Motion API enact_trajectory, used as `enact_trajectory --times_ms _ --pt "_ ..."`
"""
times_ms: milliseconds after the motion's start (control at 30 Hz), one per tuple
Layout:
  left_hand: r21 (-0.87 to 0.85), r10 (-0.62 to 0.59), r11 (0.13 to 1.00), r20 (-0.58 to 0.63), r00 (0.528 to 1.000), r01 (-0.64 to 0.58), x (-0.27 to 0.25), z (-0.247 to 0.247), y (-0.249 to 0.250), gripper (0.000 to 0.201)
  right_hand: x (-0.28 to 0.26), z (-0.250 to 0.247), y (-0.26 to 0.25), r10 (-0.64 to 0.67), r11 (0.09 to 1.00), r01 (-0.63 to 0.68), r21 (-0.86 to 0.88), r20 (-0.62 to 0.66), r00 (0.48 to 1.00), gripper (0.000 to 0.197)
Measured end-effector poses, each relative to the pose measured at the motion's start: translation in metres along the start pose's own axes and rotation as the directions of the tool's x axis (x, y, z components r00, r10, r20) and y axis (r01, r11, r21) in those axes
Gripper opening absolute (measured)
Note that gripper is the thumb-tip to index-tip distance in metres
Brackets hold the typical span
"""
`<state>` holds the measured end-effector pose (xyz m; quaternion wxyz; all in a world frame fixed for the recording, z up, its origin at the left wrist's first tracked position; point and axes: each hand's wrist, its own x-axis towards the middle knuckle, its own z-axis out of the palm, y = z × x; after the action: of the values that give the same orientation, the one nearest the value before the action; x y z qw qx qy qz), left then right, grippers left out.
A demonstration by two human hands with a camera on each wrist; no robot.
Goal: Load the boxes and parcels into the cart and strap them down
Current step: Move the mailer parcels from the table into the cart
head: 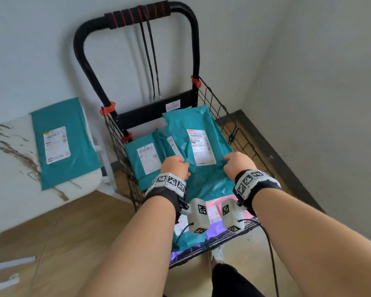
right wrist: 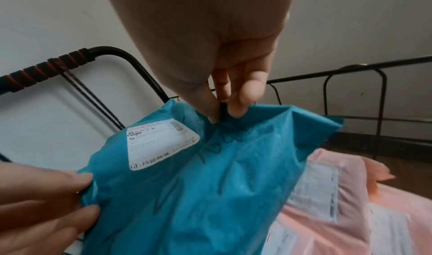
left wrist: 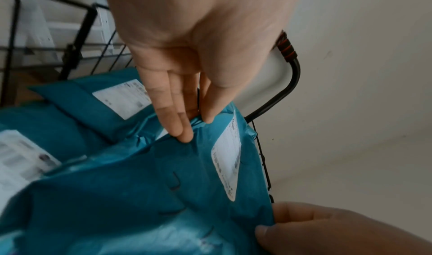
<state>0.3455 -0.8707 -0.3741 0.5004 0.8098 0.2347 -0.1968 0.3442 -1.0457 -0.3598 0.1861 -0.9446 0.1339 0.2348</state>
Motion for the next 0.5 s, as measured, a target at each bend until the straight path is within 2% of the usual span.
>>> enact_trajectory --times_ms 100,167,200,267,333,500 --pt "0.003 -0.017 1.0 -0.02 1.0 0.017 0.019 0.039 0.006 0.036 0.028 -0.012 0.024 0.015 1.0 -0.014 -0.005 0.004 1.0 0.028" --pt "0.0 -0.037 0.999 0.001 0.999 0.037 0.034 0.061 0.005 0.014 0.045 -0.014 0.037 0.024 1.0 -0.024 -0.008 0.007 1.0 0.03" --pt "-0.013 -0.054 0.998 -0.002 0.999 0.054 0.043 0.072 0.002 0.013 0.051 -0.014 0.042 0.025 1.0 -0.024 -0.01 0.018 1.0 0.031" --pt "-0.009 -0.086 0.996 0.015 0.996 0.087 0.054 0.088 -0.001 0.038 0.063 -0.011 0.049 0.011 1.0 -0.01 -0.015 0.027 1.0 0.035" --pt "-0.004 -0.09 0.996 0.054 0.995 0.09 0.057 0.098 0.001 0.044 0.074 -0.007 0.054 -0.017 1.0 0.018 -0.019 0.025 1.0 0.04" --pt "0.181 -0.092 0.981 0.14 0.986 0.066 0.076 0.115 -0.001 0.052 0.104 0.007 0.06 -0.007 1.0 0.006 0.015 0.063 0.998 0.053"
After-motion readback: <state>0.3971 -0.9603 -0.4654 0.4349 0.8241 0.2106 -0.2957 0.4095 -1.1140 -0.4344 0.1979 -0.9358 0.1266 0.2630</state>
